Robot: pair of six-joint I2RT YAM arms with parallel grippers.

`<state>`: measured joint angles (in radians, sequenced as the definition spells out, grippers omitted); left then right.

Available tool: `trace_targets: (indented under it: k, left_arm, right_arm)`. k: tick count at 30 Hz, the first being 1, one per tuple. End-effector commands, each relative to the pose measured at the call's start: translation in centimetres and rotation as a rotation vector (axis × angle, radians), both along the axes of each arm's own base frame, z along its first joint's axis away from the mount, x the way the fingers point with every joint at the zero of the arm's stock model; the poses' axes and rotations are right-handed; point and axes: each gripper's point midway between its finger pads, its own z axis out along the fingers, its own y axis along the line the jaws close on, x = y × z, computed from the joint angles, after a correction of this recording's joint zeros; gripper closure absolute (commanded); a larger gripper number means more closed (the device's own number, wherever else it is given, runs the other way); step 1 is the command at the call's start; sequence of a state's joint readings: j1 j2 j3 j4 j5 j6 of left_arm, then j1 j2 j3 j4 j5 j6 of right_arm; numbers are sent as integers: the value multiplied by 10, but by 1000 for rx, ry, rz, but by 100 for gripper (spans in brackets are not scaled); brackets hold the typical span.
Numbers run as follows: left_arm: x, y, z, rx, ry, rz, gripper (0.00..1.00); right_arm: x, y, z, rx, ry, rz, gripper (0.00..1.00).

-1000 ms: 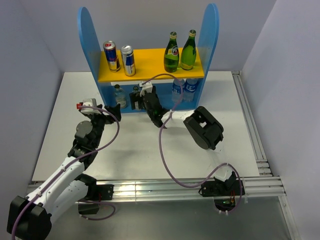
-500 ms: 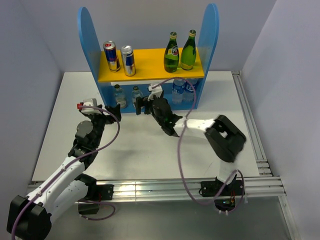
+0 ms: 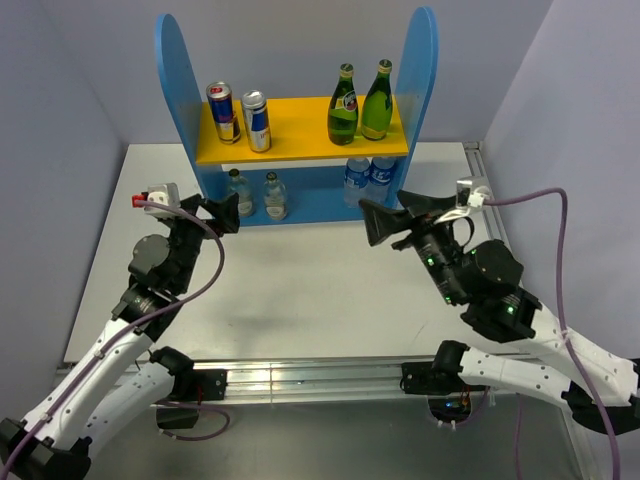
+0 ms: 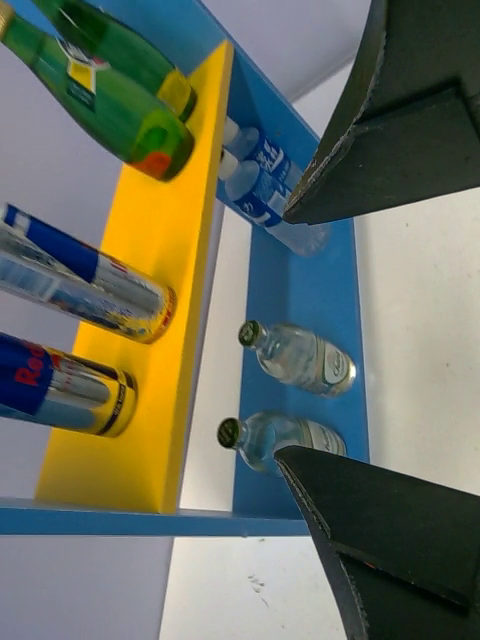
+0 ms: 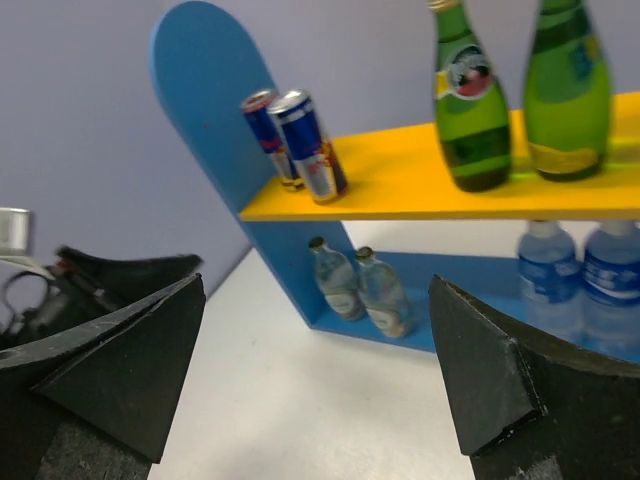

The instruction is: Place and organize the beverage onto the shelf

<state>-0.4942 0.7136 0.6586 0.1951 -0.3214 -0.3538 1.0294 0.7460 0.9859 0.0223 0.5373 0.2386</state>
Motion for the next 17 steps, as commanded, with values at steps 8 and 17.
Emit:
trace_targets:
  k: [8, 17]
  left_arm:
    - [-23, -4, 33, -34, -26, -13, 1]
    - [-26, -2, 34, -32, -17, 1, 1]
  right_arm:
    - [-8, -51, -33, -136, 86, -127, 0]
    - [-9, -56, -37, -142, 91, -137, 0]
